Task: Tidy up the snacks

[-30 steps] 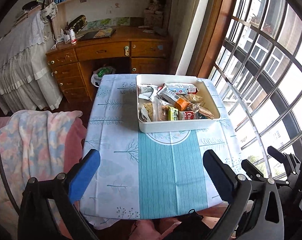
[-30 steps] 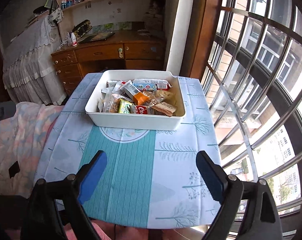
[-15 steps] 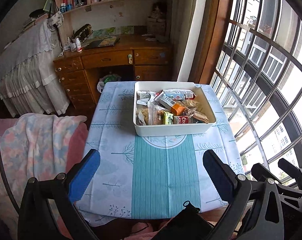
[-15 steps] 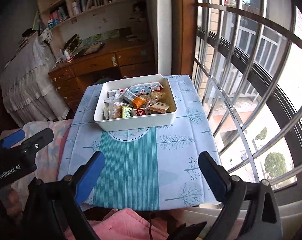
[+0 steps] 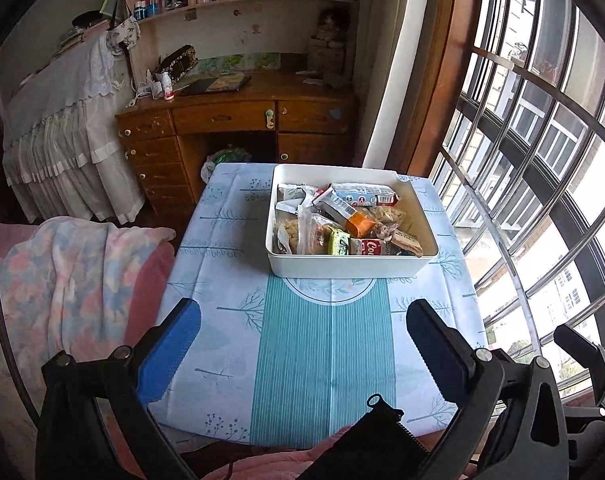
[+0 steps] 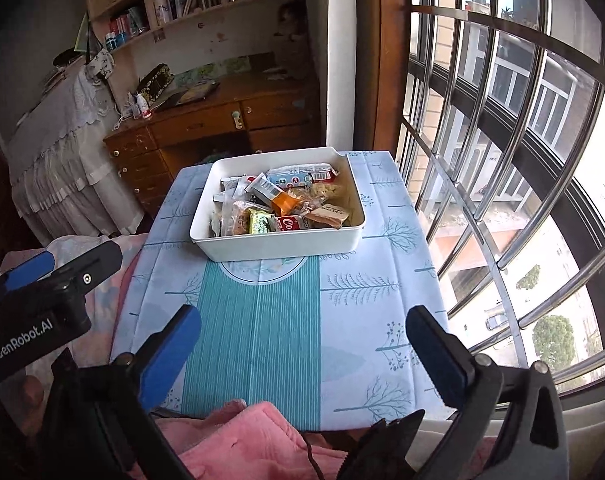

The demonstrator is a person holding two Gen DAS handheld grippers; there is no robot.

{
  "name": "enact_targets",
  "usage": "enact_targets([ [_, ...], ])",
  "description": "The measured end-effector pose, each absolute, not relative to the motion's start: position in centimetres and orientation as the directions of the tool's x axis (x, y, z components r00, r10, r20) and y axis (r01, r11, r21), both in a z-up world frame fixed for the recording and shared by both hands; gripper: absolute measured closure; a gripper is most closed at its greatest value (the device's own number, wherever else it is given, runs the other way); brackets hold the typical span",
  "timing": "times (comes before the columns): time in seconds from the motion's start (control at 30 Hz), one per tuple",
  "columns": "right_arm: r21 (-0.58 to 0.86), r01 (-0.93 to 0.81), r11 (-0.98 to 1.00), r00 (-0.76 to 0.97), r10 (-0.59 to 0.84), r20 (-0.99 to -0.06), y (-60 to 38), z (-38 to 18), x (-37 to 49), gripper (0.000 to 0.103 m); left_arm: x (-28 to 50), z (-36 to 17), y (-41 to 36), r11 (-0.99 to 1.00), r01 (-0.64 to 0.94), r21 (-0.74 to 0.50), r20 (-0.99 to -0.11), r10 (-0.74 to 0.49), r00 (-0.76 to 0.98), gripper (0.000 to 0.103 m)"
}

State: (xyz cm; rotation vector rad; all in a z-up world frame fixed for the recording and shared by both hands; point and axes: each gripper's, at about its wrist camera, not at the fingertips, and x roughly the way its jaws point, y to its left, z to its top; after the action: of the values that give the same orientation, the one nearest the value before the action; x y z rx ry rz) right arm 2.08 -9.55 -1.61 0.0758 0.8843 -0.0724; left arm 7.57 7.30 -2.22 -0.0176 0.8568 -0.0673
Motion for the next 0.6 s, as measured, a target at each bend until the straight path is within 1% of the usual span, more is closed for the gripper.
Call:
enact_targets([
  [0.6, 0.072, 0.09, 0.993, 0.591, 0.005, -0.807, -10.7, -2.7, 3.1, 0.0, 7.9, -2.9, 6.4, 0.999, 0.047, 0.003, -0.767, -0.027, 0.641, 0.001],
])
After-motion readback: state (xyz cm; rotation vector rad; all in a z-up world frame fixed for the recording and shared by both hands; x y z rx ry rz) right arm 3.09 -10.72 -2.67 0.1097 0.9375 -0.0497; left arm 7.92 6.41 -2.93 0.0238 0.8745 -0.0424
